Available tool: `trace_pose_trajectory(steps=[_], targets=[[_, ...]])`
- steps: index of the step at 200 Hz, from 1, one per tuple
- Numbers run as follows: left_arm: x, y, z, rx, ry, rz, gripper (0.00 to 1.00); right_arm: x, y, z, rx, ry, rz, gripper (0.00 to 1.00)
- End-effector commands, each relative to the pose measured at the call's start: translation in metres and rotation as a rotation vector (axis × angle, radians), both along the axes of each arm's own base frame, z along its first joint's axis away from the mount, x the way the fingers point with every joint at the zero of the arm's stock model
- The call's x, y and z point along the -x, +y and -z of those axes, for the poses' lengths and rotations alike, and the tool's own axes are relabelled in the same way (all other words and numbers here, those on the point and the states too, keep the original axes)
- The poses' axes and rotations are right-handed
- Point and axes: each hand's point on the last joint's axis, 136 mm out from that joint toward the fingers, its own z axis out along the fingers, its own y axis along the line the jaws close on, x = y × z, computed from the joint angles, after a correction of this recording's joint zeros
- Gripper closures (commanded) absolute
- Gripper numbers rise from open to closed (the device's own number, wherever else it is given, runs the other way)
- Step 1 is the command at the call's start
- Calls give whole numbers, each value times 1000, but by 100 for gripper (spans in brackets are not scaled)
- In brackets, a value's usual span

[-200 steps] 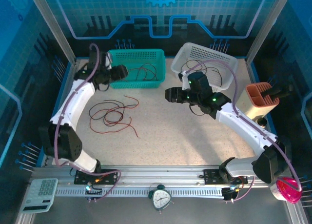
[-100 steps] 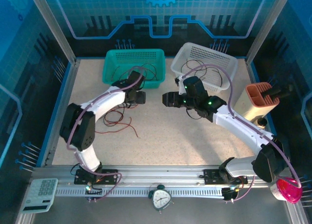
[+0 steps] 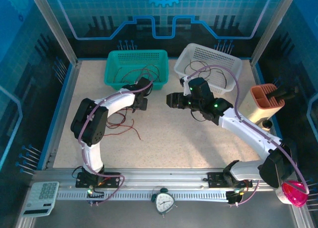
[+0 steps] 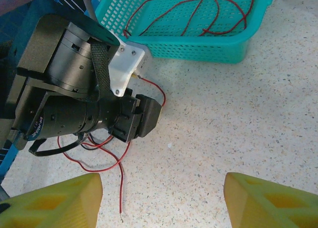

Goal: Untangle the cables

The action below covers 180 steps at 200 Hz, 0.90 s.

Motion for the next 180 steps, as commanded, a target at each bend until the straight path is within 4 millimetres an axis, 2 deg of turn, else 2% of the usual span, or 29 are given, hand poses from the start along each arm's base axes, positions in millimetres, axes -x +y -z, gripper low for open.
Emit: trace_pose_trajectory(steps=[1, 85, 137, 157, 170, 180], targets=[[-3, -2, 1, -18, -14, 12, 45, 1, 2, -4, -3, -17, 5, 33], [5, 0, 22, -20, 24, 10, 56, 0, 2, -6, 0, -20, 3, 33], [4, 0, 26, -29, 32, 13, 71, -1, 2, -8, -1, -26, 6, 33], [3, 1, 27, -34, 30, 14, 83, -1, 2, -10, 0, -29, 3, 33], [3, 0, 27, -36, 34, 19, 99, 0, 2, -10, 1, -30, 2, 33], [1, 0, 24, -41, 33, 26, 100, 0, 2, -11, 2, -31, 3, 33]])
